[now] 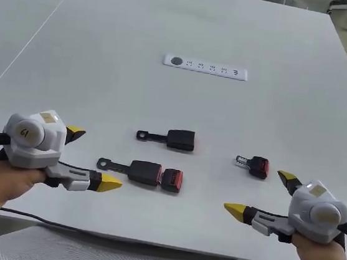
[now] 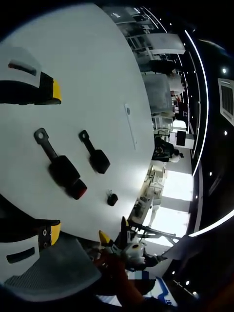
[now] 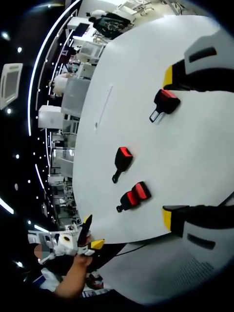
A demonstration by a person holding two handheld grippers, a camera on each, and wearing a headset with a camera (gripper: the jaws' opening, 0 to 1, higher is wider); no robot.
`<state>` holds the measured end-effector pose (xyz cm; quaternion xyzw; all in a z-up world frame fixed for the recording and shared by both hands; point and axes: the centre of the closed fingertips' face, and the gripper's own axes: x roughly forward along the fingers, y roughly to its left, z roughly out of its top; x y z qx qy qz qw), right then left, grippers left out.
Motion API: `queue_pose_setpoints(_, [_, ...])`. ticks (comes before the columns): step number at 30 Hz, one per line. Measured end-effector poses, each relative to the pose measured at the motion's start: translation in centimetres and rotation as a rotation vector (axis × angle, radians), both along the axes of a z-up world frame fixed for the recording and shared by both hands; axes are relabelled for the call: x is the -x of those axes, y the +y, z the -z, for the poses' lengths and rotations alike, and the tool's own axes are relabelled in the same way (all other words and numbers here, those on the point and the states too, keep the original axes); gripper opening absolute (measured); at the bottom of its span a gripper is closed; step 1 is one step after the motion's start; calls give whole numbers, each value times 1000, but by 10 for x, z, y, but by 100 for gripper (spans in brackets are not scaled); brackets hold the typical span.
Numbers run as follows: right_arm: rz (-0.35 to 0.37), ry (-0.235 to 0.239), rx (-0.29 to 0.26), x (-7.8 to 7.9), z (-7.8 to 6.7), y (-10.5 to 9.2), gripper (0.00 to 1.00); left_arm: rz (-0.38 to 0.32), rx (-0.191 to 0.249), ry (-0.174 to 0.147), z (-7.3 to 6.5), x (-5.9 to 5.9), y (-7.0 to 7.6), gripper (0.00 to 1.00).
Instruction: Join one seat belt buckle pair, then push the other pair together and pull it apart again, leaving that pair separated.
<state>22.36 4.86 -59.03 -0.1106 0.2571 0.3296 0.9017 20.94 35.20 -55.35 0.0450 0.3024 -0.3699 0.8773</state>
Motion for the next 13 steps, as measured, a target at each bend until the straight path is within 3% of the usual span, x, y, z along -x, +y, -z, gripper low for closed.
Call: queue_pose_setpoints(13, [1, 6, -5, -5, 0, 2, 98, 5, 3, -1, -1, -5, 0, 100])
